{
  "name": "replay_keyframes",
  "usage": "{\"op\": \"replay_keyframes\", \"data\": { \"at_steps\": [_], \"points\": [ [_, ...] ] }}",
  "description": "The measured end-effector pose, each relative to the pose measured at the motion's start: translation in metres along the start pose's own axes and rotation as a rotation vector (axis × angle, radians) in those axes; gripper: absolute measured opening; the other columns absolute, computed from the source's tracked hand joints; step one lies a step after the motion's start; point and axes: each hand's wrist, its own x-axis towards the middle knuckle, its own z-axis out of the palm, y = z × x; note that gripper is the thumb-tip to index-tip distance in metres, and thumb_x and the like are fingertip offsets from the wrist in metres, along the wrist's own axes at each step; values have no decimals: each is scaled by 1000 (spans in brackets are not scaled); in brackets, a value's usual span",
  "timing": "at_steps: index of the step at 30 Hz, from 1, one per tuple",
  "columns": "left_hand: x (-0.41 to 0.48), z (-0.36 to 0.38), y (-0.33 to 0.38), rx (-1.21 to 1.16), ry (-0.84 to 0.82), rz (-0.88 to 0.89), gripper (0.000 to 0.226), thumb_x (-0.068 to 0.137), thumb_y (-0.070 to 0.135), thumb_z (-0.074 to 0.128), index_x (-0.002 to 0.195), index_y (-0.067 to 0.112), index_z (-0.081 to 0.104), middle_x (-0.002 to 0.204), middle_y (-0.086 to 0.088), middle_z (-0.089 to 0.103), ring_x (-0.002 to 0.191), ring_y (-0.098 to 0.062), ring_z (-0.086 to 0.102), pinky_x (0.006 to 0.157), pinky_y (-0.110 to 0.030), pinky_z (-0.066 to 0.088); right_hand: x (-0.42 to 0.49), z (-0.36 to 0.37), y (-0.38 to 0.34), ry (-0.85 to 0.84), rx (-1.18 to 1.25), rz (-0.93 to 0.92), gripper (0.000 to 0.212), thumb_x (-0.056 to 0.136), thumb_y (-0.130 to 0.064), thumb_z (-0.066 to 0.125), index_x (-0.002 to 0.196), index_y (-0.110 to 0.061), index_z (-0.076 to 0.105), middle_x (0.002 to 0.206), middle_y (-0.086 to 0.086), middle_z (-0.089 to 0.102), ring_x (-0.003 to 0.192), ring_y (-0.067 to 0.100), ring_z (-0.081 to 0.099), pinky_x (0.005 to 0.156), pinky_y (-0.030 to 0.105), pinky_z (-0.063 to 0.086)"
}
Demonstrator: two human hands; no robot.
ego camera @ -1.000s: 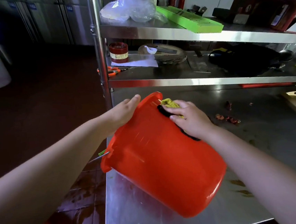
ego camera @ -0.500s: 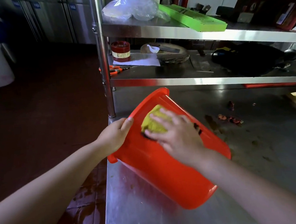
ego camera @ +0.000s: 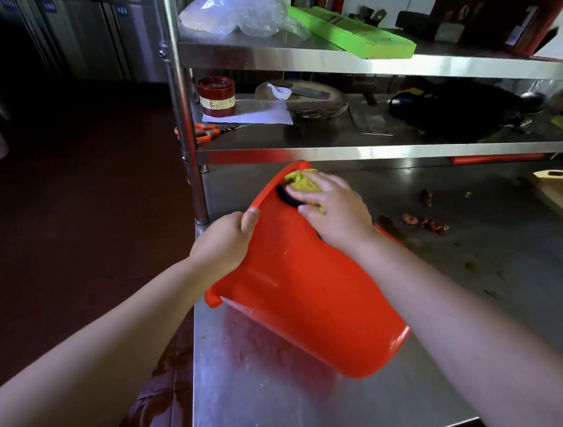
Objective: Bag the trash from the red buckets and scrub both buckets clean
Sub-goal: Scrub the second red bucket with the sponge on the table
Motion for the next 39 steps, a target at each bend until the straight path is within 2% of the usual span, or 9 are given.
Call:
{"op": "replay_keyframes", "data": {
  "at_steps": [7,10,15,18,26,29,33,36,39],
  "points": [
    [5,2,2,33,49,34,53,94,59,19,77,22,54,75,-1,58,82,-28,58,74,-37,46,-101,21,-14,-16,-254,-545,32,86,-24,48,106,-40,67,142,-5,48,134,29,39,92,42,37],
    [3,2,3,27,51,23,56,94,59,19,91,20,60,83,-2,62,85,-27,59,80,-39,48,-88,8,17,-10,-254,-366,36,87,-34,50,119,-47,60,145,-7,44,135,26,36,93,42,37],
    [5,2,9,-5,2,-14,51,84,69,40,84,22,61,69,1,65,66,-20,64,67,-35,53,-61,-22,84,-83,147,332,37,97,-37,46,133,-45,48,150,-9,35,137,19,32,104,32,32],
    [8,3,5,-84,-38,-46,48,75,72,53,81,25,64,73,3,70,68,-18,68,70,-41,58,-72,-20,79,-36,89,297,36,97,-41,43,132,-47,48,150,-9,35,138,16,31,106,32,32],
    [16,1,14,-66,-53,-37,47,76,65,58,81,20,68,75,0,70,71,-20,68,77,-40,56,-152,16,32,91,-299,-340,28,91,-33,52,114,-41,66,142,-3,48,135,28,40,91,42,36],
    [16,2,15,-78,-59,-43,43,78,62,58,80,20,68,73,0,70,69,-19,67,76,-39,56,-138,2,62,106,-231,-124,32,89,-38,52,118,-45,61,143,-6,46,135,21,38,94,38,36],
    [18,4,23,-24,-34,-39,48,79,65,54,82,18,67,75,-4,69,70,-23,67,77,-42,56,-110,-24,112,120,313,483,31,94,-32,52,123,-37,60,143,-12,44,132,10,38,94,18,30],
    [20,5,30,49,-9,-50,53,80,66,51,87,16,66,75,-5,68,70,-24,65,77,-43,55,-115,-19,117,185,466,543,31,95,-27,51,124,-33,60,138,-16,43,128,0,34,90,5,24],
    [23,6,36,117,-2,-46,58,82,66,48,88,11,65,76,-7,67,71,-25,64,76,-44,55,-143,-1,98,324,266,365,32,93,-31,53,123,-37,59,144,-7,42,136,9,26,106,28,26]
  ]
}}
